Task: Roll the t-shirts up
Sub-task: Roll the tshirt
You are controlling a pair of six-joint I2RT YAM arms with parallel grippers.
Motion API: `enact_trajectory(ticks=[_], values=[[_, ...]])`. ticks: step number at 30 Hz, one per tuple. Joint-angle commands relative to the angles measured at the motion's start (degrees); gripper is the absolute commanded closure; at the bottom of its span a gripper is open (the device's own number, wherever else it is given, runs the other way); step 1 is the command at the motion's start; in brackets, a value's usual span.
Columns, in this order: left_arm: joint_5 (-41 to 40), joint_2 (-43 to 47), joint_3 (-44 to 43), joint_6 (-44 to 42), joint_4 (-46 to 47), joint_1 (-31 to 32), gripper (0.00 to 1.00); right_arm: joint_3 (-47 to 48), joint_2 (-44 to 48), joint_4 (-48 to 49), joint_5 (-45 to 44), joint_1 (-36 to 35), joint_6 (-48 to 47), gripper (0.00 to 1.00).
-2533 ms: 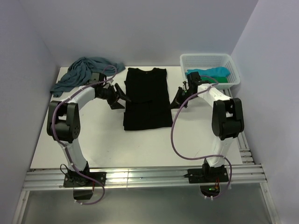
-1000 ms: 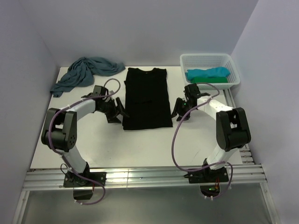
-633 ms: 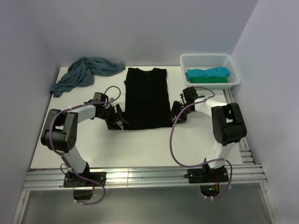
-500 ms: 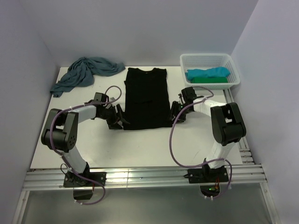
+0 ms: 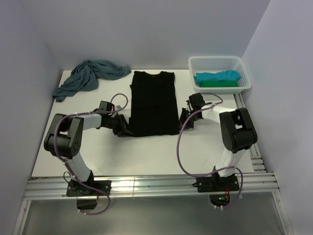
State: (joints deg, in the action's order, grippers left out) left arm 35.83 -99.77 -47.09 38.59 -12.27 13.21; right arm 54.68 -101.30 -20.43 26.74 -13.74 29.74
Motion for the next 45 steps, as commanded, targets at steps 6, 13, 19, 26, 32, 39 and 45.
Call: enact_trajectory(ticks=[6,13,19,26,32,39,45], values=[[-12.5,-6.7,0.0,-3.3,-6.2,1.9,0.99,-1.1,-0.1,-2.9,-0.8,-0.4,-0.1,0.99],[-10.4,-0.8,6.0,-1.5,-7.3,3.6,1.0,-6.6,3.9,-5.6,-0.2,-0.4,0.5,1.0],[-9.7,5.9,10.2,2.6,-8.5,8.1,1.0,-12.7,10.1,-8.3,0.9,-0.5,1.0,1.0],[-8.9,16.0,13.9,9.0,-12.0,12.8,1.0,-16.5,16.8,-17.0,3.1,-0.5,0.5,1.0],[-8.8,19.0,8.0,8.1,-22.2,13.0,1.0,-13.7,22.6,-24.6,6.0,-0.4,1.0,1.0],[-7.8,14.4,-3.1,5.9,-27.6,12.8,1.0,-9.3,21.4,-28.7,9.4,-0.2,0.3,1.0],[-3.9,11.9,-5.8,5.4,-27.1,10.3,0.99,-8.4,19.5,-28.5,12.4,1.3,0.6,1.0]])
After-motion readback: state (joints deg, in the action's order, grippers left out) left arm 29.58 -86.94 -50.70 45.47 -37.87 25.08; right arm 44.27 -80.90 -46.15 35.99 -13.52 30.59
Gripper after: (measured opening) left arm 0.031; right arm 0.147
